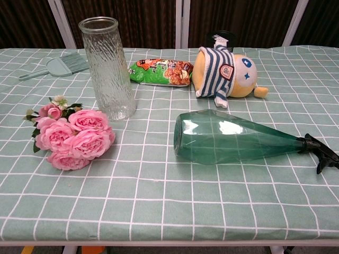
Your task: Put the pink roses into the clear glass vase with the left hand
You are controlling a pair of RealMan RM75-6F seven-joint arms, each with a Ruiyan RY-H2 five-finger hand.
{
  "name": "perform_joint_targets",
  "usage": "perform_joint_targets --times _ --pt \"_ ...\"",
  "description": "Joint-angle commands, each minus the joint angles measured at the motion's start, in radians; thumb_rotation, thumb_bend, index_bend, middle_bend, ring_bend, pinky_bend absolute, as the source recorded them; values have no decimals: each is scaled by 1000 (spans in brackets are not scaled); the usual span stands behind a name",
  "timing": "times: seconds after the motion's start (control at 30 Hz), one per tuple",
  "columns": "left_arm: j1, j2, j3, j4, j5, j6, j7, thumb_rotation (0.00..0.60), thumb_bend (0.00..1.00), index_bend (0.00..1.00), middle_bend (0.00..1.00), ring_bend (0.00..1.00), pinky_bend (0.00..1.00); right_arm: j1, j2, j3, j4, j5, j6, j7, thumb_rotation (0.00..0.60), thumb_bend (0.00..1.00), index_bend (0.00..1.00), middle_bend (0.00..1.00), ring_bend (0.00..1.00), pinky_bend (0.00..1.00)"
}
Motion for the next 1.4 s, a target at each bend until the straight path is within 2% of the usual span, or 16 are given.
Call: perform_joint_targets --times 0.03,0.37,0.57,0.7,0.83,1.0,1.13,1.4 --pt "0 0 1 0 1 0 -1 600 0 186 125 62 136 1 1 0 -1 2 -3 3 600 138 0 0 0 0" --pt "-9 5 6 -4 18 -6 -14 600 0 186 125 62 136 6 13 8 -13 13 -10 16 600 137 0 0 0 0" --pt "-52 37 11 -30 81 -28 -58 600 0 186 125 62 138 23 44 19 -44 53 -60 42 600 136 0 0 0 0" --pt "-105 64 1 -53 100 -86 -55 600 0 186 125 62 140 35 64 36 -72 76 -74 45 600 136 0 0 0 0" --pt "-161 59 0 -37 134 -142 -77 600 0 143 112 62 157 43 82 46 -108 94 -85 42 600 135 0 0 0 0" --pt "-246 36 19 7 175 -254 -107 600 0 113 77 56 173 48 104 53 -141 104 -87 25 600 136 0 0 0 0" --pt "-307 44 45 -17 167 -367 -184 600 0 85 6 13 155 52 114 59 -157 112 -87 21 600 136 0 0 0 0" --pt "-361 -6 52 23 203 -376 -210 600 0 82 0 10 148 69 117 60 -165 121 -108 11 600 136 0 0 0 0"
